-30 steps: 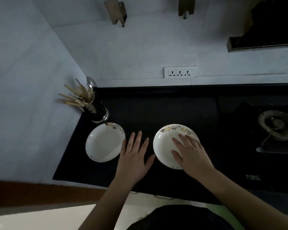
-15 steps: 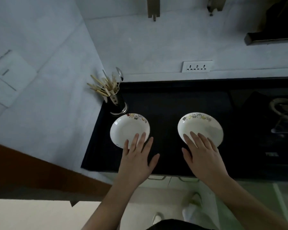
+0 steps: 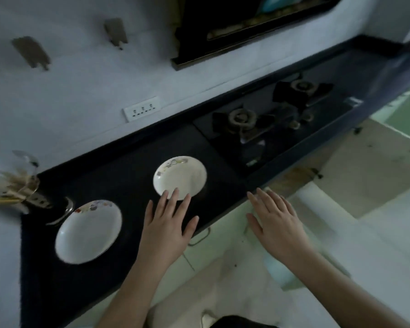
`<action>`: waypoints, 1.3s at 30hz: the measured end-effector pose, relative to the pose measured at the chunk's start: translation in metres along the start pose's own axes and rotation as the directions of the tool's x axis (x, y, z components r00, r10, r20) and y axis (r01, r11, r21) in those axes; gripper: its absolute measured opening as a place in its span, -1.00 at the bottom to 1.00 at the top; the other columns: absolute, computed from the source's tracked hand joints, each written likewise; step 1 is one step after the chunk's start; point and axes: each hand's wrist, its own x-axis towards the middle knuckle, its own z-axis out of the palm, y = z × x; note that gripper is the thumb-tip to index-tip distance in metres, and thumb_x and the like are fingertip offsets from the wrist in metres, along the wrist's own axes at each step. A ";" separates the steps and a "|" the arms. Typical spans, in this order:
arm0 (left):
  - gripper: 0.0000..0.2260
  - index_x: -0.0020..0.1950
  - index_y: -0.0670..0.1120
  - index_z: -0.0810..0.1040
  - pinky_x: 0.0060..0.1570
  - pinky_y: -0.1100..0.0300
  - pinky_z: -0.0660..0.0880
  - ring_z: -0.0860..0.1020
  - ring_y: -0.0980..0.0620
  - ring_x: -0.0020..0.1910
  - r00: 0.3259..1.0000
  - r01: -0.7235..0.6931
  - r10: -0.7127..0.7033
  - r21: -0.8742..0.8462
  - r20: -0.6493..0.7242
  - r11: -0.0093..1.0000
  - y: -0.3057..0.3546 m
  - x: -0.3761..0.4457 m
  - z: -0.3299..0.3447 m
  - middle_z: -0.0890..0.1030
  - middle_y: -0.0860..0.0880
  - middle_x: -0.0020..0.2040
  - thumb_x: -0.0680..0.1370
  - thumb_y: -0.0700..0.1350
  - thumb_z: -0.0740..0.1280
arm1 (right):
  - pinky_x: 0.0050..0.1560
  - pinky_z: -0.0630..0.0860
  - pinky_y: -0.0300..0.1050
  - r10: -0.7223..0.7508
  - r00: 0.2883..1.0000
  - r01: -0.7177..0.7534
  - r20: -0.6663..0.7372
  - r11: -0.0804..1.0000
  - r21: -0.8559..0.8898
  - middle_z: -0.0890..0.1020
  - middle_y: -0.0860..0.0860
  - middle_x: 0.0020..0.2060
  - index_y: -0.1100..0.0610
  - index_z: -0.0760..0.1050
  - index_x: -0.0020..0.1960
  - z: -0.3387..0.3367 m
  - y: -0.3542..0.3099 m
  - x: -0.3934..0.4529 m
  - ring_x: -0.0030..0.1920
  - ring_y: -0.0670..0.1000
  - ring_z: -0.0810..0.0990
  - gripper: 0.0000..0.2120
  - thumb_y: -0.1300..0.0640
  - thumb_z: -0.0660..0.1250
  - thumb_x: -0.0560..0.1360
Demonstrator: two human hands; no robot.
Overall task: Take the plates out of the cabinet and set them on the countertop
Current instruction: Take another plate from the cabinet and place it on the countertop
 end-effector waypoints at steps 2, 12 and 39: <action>-0.37 0.59 0.11 0.09 0.51 -0.16 0.01 0.02 -0.04 0.59 0.996 -0.094 0.094 0.012 -0.002 0.996 0.031 0.012 0.001 0.12 -0.02 0.61 0.58 0.32 -0.23 | 0.50 0.10 0.08 0.080 0.997 -0.080 -0.023 0.997 0.013 0.32 0.04 0.49 0.00 0.18 0.54 -0.006 0.030 -0.024 0.51 0.12 0.21 -0.42 -0.21 -0.12 0.59; -0.37 0.59 0.18 -0.02 0.51 -0.07 -0.15 -0.11 0.03 0.59 0.885 -0.462 0.462 -0.020 0.050 0.887 0.235 0.011 0.013 -0.01 0.05 0.63 0.54 0.34 -0.26 | 0.51 -0.08 -0.02 0.412 0.907 -0.401 -0.087 0.908 0.120 0.21 0.02 0.54 -0.03 0.09 0.56 -0.025 0.165 -0.175 0.55 0.08 0.08 -0.43 -0.21 -0.10 0.60; -0.39 0.59 0.18 -0.06 0.48 0.00 -0.29 -0.26 0.04 0.57 0.464 -0.878 0.873 -0.055 0.148 0.476 0.580 0.115 0.080 -0.15 0.07 0.63 0.57 0.33 -0.16 | 0.49 -0.14 -0.08 0.894 0.441 -0.881 -0.073 0.447 0.154 0.13 -0.04 0.56 -0.08 0.02 0.56 -0.027 0.407 -0.296 0.56 0.01 0.00 -0.43 -0.22 -0.07 0.60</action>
